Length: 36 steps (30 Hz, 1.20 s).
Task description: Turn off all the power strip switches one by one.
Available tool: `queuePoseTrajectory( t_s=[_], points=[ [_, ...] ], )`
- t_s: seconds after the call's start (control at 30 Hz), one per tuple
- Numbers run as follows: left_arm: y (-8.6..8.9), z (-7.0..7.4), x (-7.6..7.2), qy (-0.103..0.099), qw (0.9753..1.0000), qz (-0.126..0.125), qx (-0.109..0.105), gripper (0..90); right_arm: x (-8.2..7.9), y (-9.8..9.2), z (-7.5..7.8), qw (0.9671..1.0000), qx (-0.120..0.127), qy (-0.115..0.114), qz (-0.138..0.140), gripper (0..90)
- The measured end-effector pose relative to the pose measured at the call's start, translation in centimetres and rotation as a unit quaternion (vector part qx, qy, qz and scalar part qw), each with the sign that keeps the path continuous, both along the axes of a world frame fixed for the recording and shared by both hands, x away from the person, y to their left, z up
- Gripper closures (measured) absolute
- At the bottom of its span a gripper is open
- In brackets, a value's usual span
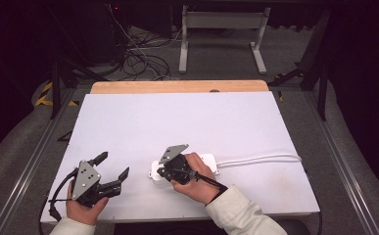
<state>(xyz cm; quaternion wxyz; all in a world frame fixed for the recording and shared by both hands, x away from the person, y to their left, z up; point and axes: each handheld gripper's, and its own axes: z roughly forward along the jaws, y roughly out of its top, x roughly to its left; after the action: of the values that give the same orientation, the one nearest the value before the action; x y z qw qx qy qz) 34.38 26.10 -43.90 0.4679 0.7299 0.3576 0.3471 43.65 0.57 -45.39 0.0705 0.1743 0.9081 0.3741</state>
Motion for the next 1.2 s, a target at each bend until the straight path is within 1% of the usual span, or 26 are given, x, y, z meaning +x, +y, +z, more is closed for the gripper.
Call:
queuePoseTrajectory(
  t_s=[0.1,0.13,0.17,0.43,0.53,0.7,0.8,0.87,1.2],
  points=[
    [0.01,0.00,0.01,-0.002,1.0000,0.000,0.000,19.8,-0.06,0.03,-0.04,1.0000,-0.004,-0.003,-0.001,90.0],
    [0.01,0.00,0.01,-0.002,1.0000,0.000,0.000,19.8,-0.14,0.08,-0.06,0.9999,-0.007,-0.010,-0.001,90.0],
    [0.01,0.01,0.01,-0.002,1.0000,0.000,0.000,19.8,-0.18,0.10,-0.08,0.9999,-0.007,-0.011,-0.001,90.0],
    [0.01,0.04,-0.03,-0.002,1.0000,0.000,0.002,19.8,-0.16,0.18,-0.26,0.9999,-0.009,-0.008,-0.001,90.0],
    [0.01,0.04,-0.02,-0.001,1.0000,0.000,0.002,19.8,-0.13,0.18,-0.28,0.9999,-0.012,-0.005,-0.002,90.0],
    [0.00,0.05,-0.03,-0.002,1.0000,0.000,0.002,19.8,-0.02,0.14,-0.32,1.0000,-0.008,0.003,-0.004,90.0],
    [-0.02,0.04,-0.04,-0.001,1.0000,0.000,0.003,19.8,0.13,0.08,-0.33,0.9999,-0.006,0.011,-0.006,90.0],
    [-0.06,0.02,-0.04,0.000,1.0000,-0.001,0.002,19.8,0.25,0.04,-0.32,0.9997,-0.004,0.020,-0.009,90.0],
    [-0.14,0.02,-0.06,-0.001,1.0000,0.001,0.003,19.8,0.39,-0.03,-0.35,0.9995,-0.001,0.029,-0.010,90.0]
  ],
)
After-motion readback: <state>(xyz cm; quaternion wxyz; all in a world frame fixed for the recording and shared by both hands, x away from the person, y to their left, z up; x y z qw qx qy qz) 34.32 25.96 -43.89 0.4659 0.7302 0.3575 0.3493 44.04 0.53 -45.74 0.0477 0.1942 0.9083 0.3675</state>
